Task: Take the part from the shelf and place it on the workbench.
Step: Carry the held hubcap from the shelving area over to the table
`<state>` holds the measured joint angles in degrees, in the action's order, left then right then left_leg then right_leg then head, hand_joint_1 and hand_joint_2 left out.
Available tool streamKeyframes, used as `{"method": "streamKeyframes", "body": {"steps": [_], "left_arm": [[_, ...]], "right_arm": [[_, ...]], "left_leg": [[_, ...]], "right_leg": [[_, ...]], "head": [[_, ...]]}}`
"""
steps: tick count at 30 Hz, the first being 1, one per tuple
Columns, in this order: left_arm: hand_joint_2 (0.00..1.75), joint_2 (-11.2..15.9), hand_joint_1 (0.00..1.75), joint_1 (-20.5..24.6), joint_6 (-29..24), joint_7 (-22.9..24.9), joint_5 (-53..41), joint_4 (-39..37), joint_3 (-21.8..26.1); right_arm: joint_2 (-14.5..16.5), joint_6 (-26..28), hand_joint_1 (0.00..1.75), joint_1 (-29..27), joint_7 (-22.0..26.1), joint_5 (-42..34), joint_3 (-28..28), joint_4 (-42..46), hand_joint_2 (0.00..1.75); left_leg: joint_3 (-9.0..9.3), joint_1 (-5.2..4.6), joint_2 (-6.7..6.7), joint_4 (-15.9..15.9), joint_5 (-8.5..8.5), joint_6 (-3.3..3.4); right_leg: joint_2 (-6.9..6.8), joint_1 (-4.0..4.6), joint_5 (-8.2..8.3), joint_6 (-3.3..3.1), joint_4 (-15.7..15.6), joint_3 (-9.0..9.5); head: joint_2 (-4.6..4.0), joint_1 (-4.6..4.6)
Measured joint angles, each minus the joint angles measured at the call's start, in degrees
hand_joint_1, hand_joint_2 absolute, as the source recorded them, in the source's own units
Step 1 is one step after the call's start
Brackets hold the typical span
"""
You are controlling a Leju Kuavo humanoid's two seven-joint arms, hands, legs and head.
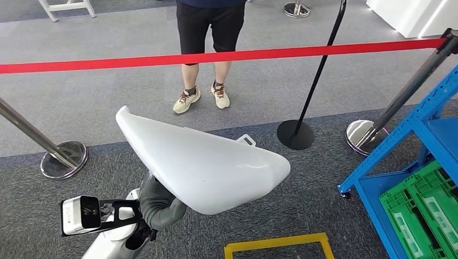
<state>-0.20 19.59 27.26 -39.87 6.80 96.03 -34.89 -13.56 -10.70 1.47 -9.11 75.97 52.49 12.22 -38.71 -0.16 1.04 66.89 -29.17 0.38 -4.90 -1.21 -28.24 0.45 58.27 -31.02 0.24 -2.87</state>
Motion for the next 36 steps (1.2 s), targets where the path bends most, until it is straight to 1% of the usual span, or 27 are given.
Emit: {"method": "streamKeyframes", "body": {"steps": [2, 3, 5, 6, 8, 9, 10, 11, 12, 13, 14, 15, 17, 18, 19, 21, 22, 23, 25, 27, 28, 29, 30, 32, 33, 34, 36], "left_arm": [[1.75, -0.11, 1.75, -0.01, 0.15, 0.31, -0.01, 0.56, -0.03], [1.75, -0.2, 1.75, -0.04, 0.24, 0.53, -0.01, 0.74, -0.05], [1.75, -0.37, 1.75, -0.22, 0.38, 0.99, -0.09, 0.89, -0.07], [1.75, -0.42, 1.75, -0.36, 0.4, 1.2, -0.2, 0.95, -0.06], [1.75, -0.58, 1.75, -0.54, 0.33, 1.41, -0.59, 1.03, -0.05], [1.75, -0.69, 1.75, -0.65, 0.26, 1.43, -0.82, 1.0, -0.06], [1.75, -0.79, 1.75, -0.8, 0.2, 1.42, -0.99, 0.91, -0.07], [1.75, -0.86, 1.75, -1.04, 0.16, 1.38, -1.13, 0.79, -0.07], [1.75, -0.89, 1.75, -1.31, 0.16, 1.35, -1.21, 0.68, -0.08], [1.75, -0.89, 1.75, -1.53, 0.16, 1.28, -1.26, 0.6, -0.08], [1.75, -0.9, 1.75, -1.67, 0.16, 1.22, -1.3, 0.56, -0.09], [1.75, -0.93, 1.75, -1.73, 0.17, 1.15, -1.32, 0.56, -0.1], [1.75, -0.99, 1.75, -1.72, 0.17, 1.03, -1.35, 0.56, -0.09], [1.75, -1.01, 1.75, -1.74, 0.17, 0.98, -1.37, 0.56, -0.09], [1.75, -0.99, 1.75, -1.77, 0.17, 0.95, -1.38, 0.56, -0.11], [1.75, -0.93, 1.75, -1.87, 0.17, 0.92, -1.39, 0.55, -0.14], [1.75, -0.9, 1.75, -1.87, 0.17, 0.9, -1.39, 0.56, -0.13], [1.75, -0.9, 1.75, -1.84, 0.17, 0.89, -1.39, 0.56, -0.12], [1.75, -0.91, 1.75, -1.81, 0.17, 0.84, -1.38, 0.56, -0.13], [1.75, -0.9, 1.75, -1.89, 0.04, 0.8, -1.4, 0.39, -0.14], [1.75, -0.89, 1.75, -1.93, -0.06, 0.78, -1.46, 0.24, -0.13], [1.75, -0.88, 1.75, -1.94, -0.2, 0.73, -1.58, 0.09, -0.13], [1.75, -0.87, 1.75, -1.93, -0.33, 0.69, -1.72, -0.03, -0.13], [1.75, -0.89, 1.75, -1.79, -0.62, 0.65, -2.04, -0.11, -0.14], [1.75, -0.9, 1.75, -1.7, -0.8, 0.7, -2.24, -0.12, -0.15], [1.75, -0.9, 1.75, -1.62, -1.03, 0.88, -2.48, -0.15, -0.15], [1.75, -0.91, 1.75, -1.56, -1.56, 1.52, -3.06, -0.21, -0.16]], "right_arm": [[-0.22, -0.42, 0.0, 0.2, -0.16, 0.53, -0.03, 0.02, 0.0], [-0.31, -0.58, 0.0, 0.25, -0.27, 0.75, -0.04, 0.02, 0.0], [-0.37, -0.79, 0.0, 0.4, -0.38, 1.19, -0.08, 0.03, 0.0], [-0.37, -0.83, 0.0, 0.58, -0.35, 1.44, -0.13, 0.03, 0.0], [-0.43, -0.86, 0.0, 0.78, -0.15, 1.86, -0.22, 0.04, 0.0], [-0.54, -0.87, 0.0, 0.73, -0.03, 2.02, -0.25, 0.04, 0.0], [-0.66, -0.89, 0.0, 0.56, 0.1, 2.19, -0.25, 0.04, 0.0], [-0.77, -0.93, 0.0, 0.38, 0.22, 2.41, -0.26, 0.04, 0.0], [-0.84, -0.98, 0.0, 0.26, 0.38, 2.6, -0.27, 0.04, 0.0], [-0.87, -1.03, 0.0, 0.21, 0.53, 2.75, -0.29, 0.04, 0.0], [-0.91, -1.05, 0.0, 0.21, 0.66, 2.85, -0.31, 0.04, 0.0], [-0.96, -1.06, 0.0, 0.23, 0.75, 2.9, -0.32, 0.04, 0.0], [-0.97, -1.06, 0.0, 0.29, 0.89, 2.98, -0.33, 0.04, 0.0], [-0.96, -1.07, 0.0, 0.32, 0.93, 3.03, -0.34, 0.04, 0.0], [-0.93, -1.08, 0.0, 0.37, 0.95, 3.05, -0.34, 0.04, 0.0], [-0.98, -1.11, 0.0, 0.56, 0.95, 3.08, -0.36, 0.06, 0.0], [-1.02, -1.11, 0.0, 0.67, 0.95, 3.09, -0.36, 0.09, 0.0], [-1.08, -1.11, 0.0, 0.74, 0.97, 3.1, -0.37, 0.12, 0.0], [-1.19, -1.11, 0.0, 0.61, 1.06, 3.15, -0.37, 0.15, 0.0], [-1.21, -1.11, 0.0, 0.37, 1.23, 3.2, -0.37, 0.15, 0.0], [-1.18, -1.11, 0.0, 0.37, 1.35, 3.21, -0.37, 0.15, 0.0], [-1.12, -1.11, 0.0, 0.46, 1.5, 3.21, -0.37, 0.15, 0.0], [-1.03, -1.12, 0.0, 0.62, 1.62, 3.21, -0.37, 0.15, 0.0], [-0.81, -1.25, 0.0, 0.87, 1.75, 3.21, -0.37, 0.15, 0.0], [-0.69, -1.35, 0.0, 0.93, 1.73, 3.2, -0.36, 0.15, 0.0], [-0.54, -1.48, 0.0, 0.95, 1.67, 3.2, -0.35, 0.15, 0.0], [-0.19, -1.58, 0.0, 1.05, 1.56, 3.21, -0.33, 0.15, 0.0]], "left_leg": [[3.98, -0.6, 2.17, -7.12, 1.82, 0.57], [4.68, -0.9, 2.65, -8.56, 1.92, 0.84], [4.73, -1.18, 1.41, -9.04, 1.96, 1.37], [4.98, -1.1, 0.73, -9.3, 2.15, 1.68], [5.58, -0.7, -0.44, -9.82, 2.59, 2.31], [5.68, -0.55, -1.05, -9.89, 2.7, 2.49], [5.66, -0.5, -1.76, -9.87, 2.74, 2.6], [5.65, -0.49, -2.59, -9.86, 2.74, 2.62], [5.66, -0.46, -3.45, -9.84, 2.74, 2.62], [5.71, -0.4, -4.29, -9.79, 2.72, 2.59], [5.76, -0.28, -5.15, -9.68, 2.66, 2.48], [5.78, -0.12, -6.0, -9.45, 2.53, 2.26], [5.4, -0.02, -7.63, -8.7, 2.15, 1.55], [5.12, 0.02, -8.37, -8.47, 2.07, 1.18], [4.84, 0.06, -9.07, -8.42, 2.12, 0.84], [4.54, 0.32, -9.78, -8.48, 2.26, 0.36], [4.16, 0.29, -8.65, -7.84, 1.85, 0.16], [3.28, 0.23, -6.83, -6.11, 0.81, 0.01], [-0.19, 0.13, -2.77, 0.67, -2.69, -0.2], [-3.79, 0.21, -1.63, 7.49, -5.06, -0.22], [-4.29, 0.21, -1.53, 8.37, -4.82, -0.13], [-3.48, 0.16, -1.35, 6.75, -3.53, 0.04], [-1.48, 0.0, -0.63, 3.05, -1.62, 0.32], [3.03, -0.74, 2.78, -5.11, 1.15, 1.07], [4.3, -1.15, 4.02, -7.46, 1.62, 1.38], [4.75, -1.46, 4.54, -8.4, 1.58, 1.6], [4.9, -1.44, 2.85, -8.86, 1.8, 2.01]], "right_leg": [[-1.18, 0.16, -0.27, 0.41, 0.03, 0.18], [-1.75, 0.17, -0.4, 0.7, 0.01, 0.3], [-2.91, 0.01, -0.56, 1.31, -0.22, 0.71], [-2.55, -0.12, -0.82, 1.61, -0.1, 0.88], [0.44, -0.28, -2.74, 2.01, 2.7, -0.08], [2.46, -0.32, -4.49, 2.12, 6.08, -1.66], [3.75, -0.32, -6.3, 2.19, 10.2, -3.68], [4.39, -0.32, -7.58, 2.27, 14.04, -5.73], [4.62, -0.34, -7.89, 2.33, 16.33, -7.15], [4.72, -0.41, -7.02, 2.37, 16.26, -7.48], [4.93, -0.53, -5.14, 2.43, 13.79, -6.67], [5.76, -0.78, -2.79, 2.6, 9.6, -5.01], [8.61, -1.29, -0.1, 3.07, 2.51, -2.02], [9.56, -1.38, 0.18, 3.08, 0.9, -1.33], [9.72, -1.28, -0.08, 2.87, 0.66, -1.13], [8.17, -1.07, 0.07, 2.0, 0.61, -0.92], [7.41, -1.02, 0.14, 1.58, 0.55, -0.82], [6.62, -0.96, 0.19, 1.21, 0.49, -0.81], [4.94, -0.61, 0.1, 0.67, 0.47, -0.85], [3.03, -0.26, -0.04, 0.43, 0.49, -0.89], [2.13, -0.15, -0.1, 0.37, 0.49, -0.87], [1.28, -0.08, -0.16, 0.34, 0.49, -0.81], [0.55, -0.04, -0.25, 0.36, 0.49, -0.67], [-0.71, 0.07, -0.53, 0.62, 0.49, -0.27], [-1.32, 0.13, -0.69, 0.85, 0.48, -0.07], [-1.99, 0.16, -0.83, 1.1, 0.41, 0.15], [-3.33, 0.1, -1.09, 1.68, 0.12, 0.69]], "head": [[0.0, 0.03], [0.0, 0.04], [0.0, 0.04], [0.0, 0.08], [0.0, 0.26], [0.0, 0.43], [0.0, 0.55], [0.0, 0.68], [0.0, 0.69], [0.0, 0.7], [0.0, 0.7], [0.0, 0.71], [0.0, 0.81], [0.0, 0.83], [0.0, 0.86], [0.0, 0.83], [0.0, 0.73], [0.0, 0.6], [0.0, 0.38], [0.0, 0.38], [0.0, 0.37], [0.0, 0.38], [0.0, 0.37], [0.0, 0.39], [0.0, 0.39], [0.0, 0.4], [0.0, 0.37]]}}
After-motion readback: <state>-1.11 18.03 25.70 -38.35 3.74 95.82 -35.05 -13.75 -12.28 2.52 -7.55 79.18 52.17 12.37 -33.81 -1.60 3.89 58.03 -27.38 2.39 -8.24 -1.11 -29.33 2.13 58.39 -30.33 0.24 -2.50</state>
